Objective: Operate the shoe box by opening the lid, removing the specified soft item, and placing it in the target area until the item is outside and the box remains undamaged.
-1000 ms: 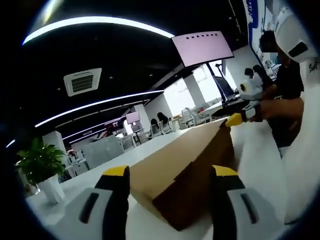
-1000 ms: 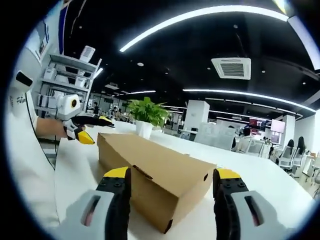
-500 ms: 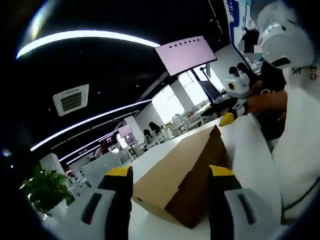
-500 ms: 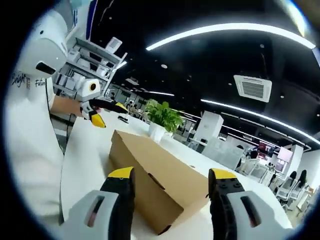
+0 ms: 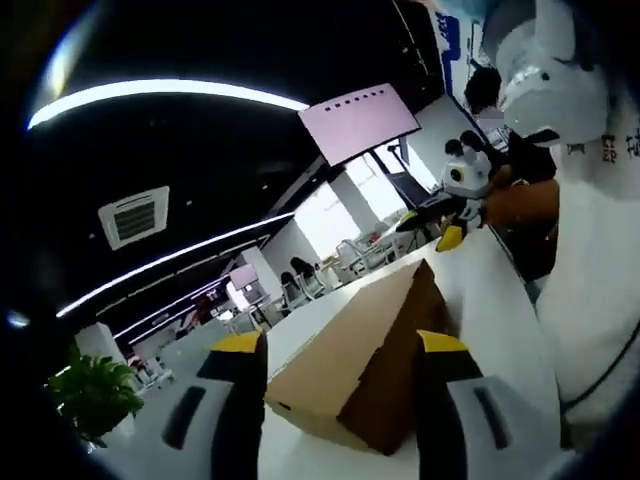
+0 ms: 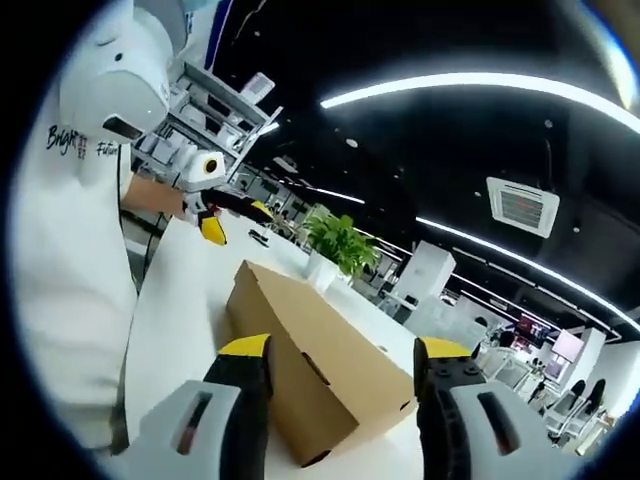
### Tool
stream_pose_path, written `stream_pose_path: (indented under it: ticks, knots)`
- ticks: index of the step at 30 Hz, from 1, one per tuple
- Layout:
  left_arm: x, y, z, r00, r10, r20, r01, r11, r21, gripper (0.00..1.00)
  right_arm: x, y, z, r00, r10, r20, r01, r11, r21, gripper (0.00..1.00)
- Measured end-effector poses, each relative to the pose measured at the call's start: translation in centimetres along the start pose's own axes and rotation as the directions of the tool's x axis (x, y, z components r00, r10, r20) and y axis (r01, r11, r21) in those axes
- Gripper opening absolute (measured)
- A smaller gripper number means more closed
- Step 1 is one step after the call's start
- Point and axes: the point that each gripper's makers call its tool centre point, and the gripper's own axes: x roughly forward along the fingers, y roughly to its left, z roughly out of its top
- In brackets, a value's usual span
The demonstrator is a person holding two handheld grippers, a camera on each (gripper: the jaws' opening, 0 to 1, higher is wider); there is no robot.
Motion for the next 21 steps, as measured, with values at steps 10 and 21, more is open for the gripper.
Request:
stream_pose_path:
  ticks: [10, 21]
  knots:
    - [0.1, -1.9, -0.1, 1.0, -0.032, 0.0, 0.031, 0.99, 0.135, 0.36, 1.0, 1.2, 0.5, 1.0, 0.017, -0.013, -0.018, 0.991, -0.134, 0.63]
    - [0.3, -1.0, -1.4, 0.998, 0.03, -0.059, -0.015, 0.969, 0.248, 0.47, 1.4, 2.9, 0.2, 0.996, 0.032, -0.078, -0.056, 0.941, -0.332, 0.53]
